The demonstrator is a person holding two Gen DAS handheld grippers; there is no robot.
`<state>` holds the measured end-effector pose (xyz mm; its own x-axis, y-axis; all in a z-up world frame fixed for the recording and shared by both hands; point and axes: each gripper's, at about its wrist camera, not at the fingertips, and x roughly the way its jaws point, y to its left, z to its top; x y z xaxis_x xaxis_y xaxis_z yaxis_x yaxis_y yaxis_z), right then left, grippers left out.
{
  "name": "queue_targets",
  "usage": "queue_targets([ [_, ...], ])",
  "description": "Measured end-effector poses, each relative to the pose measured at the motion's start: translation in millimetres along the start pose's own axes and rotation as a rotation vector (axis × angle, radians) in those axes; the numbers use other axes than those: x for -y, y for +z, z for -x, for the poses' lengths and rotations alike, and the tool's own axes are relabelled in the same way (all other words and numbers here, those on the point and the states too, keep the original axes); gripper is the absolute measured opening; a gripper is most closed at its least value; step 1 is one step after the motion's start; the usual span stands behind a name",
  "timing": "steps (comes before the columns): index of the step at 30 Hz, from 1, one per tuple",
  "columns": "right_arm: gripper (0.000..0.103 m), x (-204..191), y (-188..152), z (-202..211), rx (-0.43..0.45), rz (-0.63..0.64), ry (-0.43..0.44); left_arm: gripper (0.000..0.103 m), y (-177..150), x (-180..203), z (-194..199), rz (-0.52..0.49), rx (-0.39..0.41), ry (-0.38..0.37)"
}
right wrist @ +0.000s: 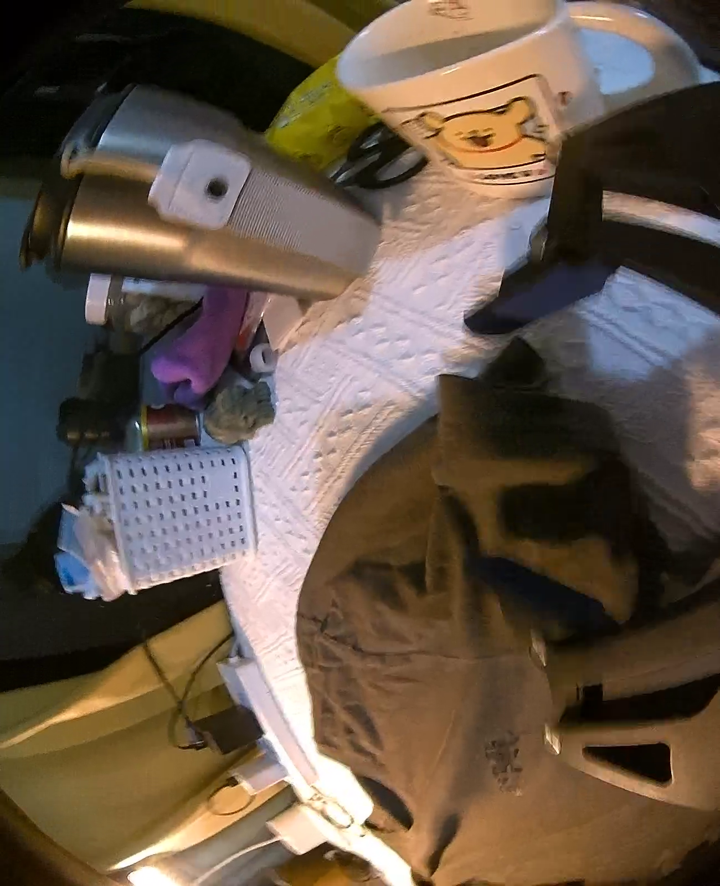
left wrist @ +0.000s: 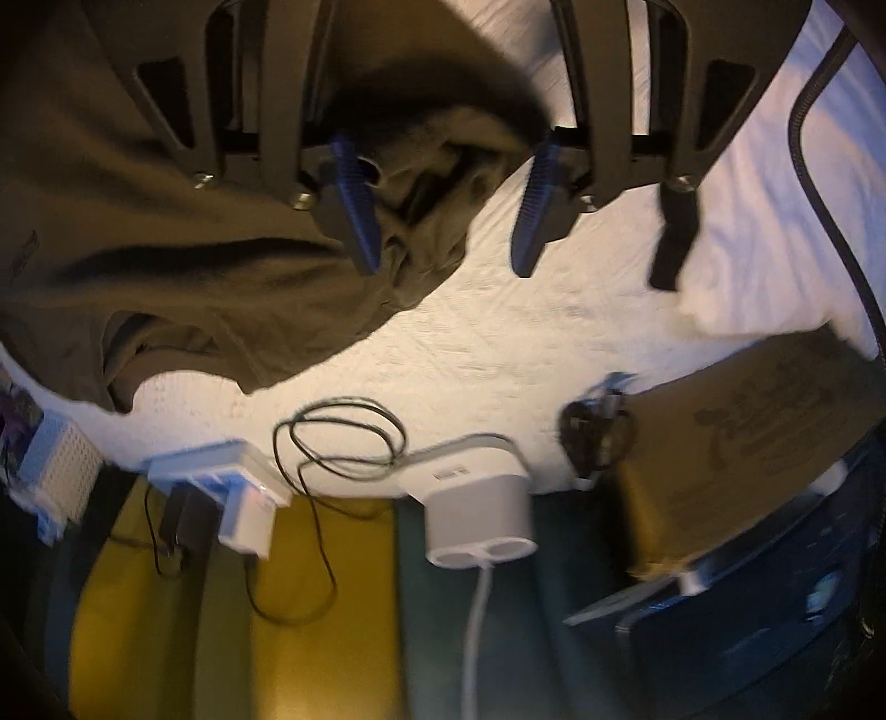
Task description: Fold small clothes
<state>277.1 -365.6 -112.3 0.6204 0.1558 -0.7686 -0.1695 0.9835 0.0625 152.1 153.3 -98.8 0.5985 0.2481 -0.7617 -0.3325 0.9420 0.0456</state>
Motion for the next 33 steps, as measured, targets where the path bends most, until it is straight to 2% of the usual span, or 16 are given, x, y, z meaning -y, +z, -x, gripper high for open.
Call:
queue_targets([
  [3, 0.084, 6.9, -7.9, 11.8, 0.014, -0.052, 0.038, 0.051, -6.5, -3.8, 12.1, 0.022, 0.009, -0.020],
  [8, 0.084, 11.1, -18.7, 7.8, -0.022, -0.116, 0.131, 0.051, -18.3, -0.5, 18.8, 0.042, 0.002, -0.069],
  [9, 0.075, 11.7, -19.3, 4.8, -0.033, -0.133, 0.147, 0.051, -19.7, 0.5, 19.1, 0.046, -0.001, -0.077],
  [10, 0.049, 11.4, -18.4, -1.1, -0.049, -0.153, 0.165, 0.051, -20.7, 1.9, 19.2, 0.048, -0.004, -0.088],
  [12, 0.029, 8.2, -14.3, -4.6, -0.042, -0.158, 0.166, 0.051, -21.1, 4.8, 21.1, 0.043, -0.004, -0.102],
  [13, 0.014, 5.1, -9.9, -6.6, -0.038, -0.164, 0.179, 0.051, -20.5, 6.1, 22.8, 0.039, 0.000, -0.110],
  [15, 0.012, -1.5, -2.7, -2.3, -0.011, -0.150, 0.151, 0.051, -18.0, 7.3, 27.5, 0.035, 0.014, -0.123],
  [19, 0.010, -39.9, 18.3, 30.5, 0.102, 0.001, 0.079, 0.051, -13.8, 8.4, 38.0, 0.036, 0.042, -0.148],
  [22, 0.010, -75.1, 21.9, 52.5, 0.147, 0.119, 0.085, 0.051, -14.1, 11.9, 44.1, 0.029, 0.054, -0.170],
  [27, 0.009, -132.4, -1.9, 57.5, 0.113, 0.285, 0.131, 0.051, -20.6, 20.3, 52.7, 0.005, 0.062, -0.208],
  [33, 0.009, -161.5, -35.3, 41.1, 0.016, 0.341, 0.185, 0.051, -29.9, 23.7, 62.0, -0.018, 0.064, -0.238],
])
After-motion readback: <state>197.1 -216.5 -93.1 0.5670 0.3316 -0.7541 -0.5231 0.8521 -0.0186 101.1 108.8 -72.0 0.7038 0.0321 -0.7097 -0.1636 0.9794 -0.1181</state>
